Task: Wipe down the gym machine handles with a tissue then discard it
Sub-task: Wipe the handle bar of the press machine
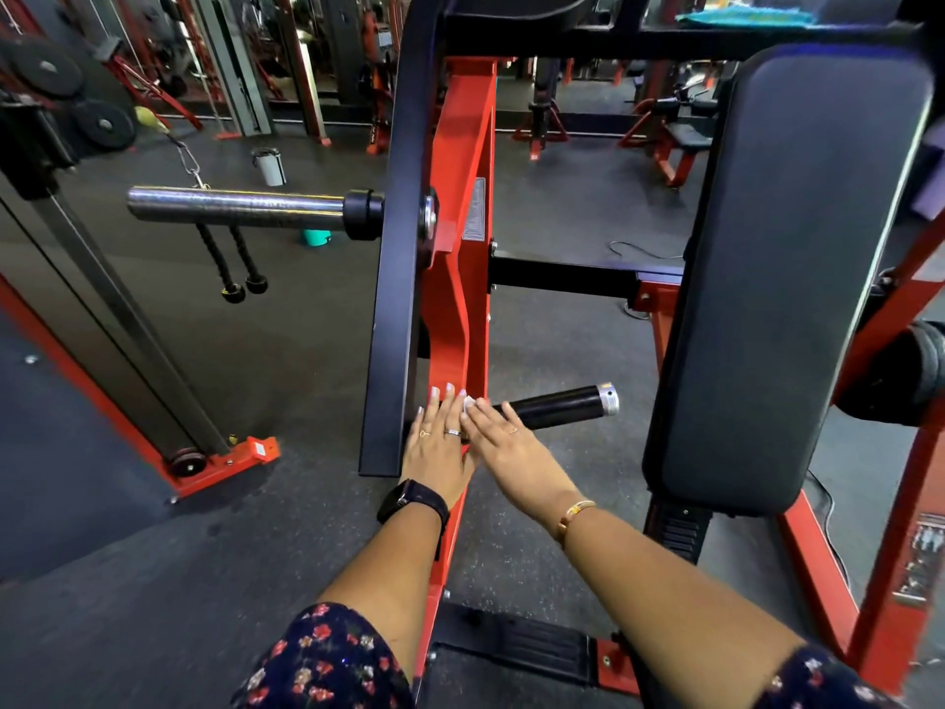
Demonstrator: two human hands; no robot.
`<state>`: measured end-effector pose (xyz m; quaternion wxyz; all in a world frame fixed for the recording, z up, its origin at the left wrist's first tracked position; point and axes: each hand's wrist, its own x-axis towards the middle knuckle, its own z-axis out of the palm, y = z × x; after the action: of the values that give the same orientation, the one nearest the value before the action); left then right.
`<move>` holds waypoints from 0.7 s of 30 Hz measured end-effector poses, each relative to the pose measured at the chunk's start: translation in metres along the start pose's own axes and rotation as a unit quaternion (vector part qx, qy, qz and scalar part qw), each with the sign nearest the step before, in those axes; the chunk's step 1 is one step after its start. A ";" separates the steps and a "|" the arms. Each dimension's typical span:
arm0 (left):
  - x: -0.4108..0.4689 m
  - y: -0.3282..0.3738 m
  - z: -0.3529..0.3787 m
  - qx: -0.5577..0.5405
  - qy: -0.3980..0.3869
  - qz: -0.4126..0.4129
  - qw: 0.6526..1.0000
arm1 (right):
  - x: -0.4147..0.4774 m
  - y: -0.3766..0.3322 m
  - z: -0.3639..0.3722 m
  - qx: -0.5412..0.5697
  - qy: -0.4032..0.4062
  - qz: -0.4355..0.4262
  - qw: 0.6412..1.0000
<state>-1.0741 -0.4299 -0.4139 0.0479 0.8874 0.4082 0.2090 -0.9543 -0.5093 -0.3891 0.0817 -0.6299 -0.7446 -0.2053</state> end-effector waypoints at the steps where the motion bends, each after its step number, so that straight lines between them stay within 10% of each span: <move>1: -0.001 -0.002 0.001 -0.006 0.003 -0.001 1.000 | -0.004 0.009 -0.001 -0.016 -0.001 -0.006 1.000; 9: -0.005 0.002 0.001 -0.028 -0.015 -0.022 0.999 | -0.034 0.018 -0.010 -0.030 0.029 0.200 0.979; 15: -0.004 0.003 -0.004 -0.031 -0.014 -0.026 0.999 | -0.007 -0.027 -0.003 -0.038 -0.019 0.078 0.996; 21: -0.006 0.001 -0.001 -0.046 0.001 -0.027 0.999 | 0.002 0.010 -0.020 -0.082 -0.063 0.157 0.982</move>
<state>-1.0775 -0.4350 -0.4151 0.0937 0.8726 0.4219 0.2275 -0.9481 -0.5148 -0.3682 0.0141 -0.7549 -0.6211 -0.2100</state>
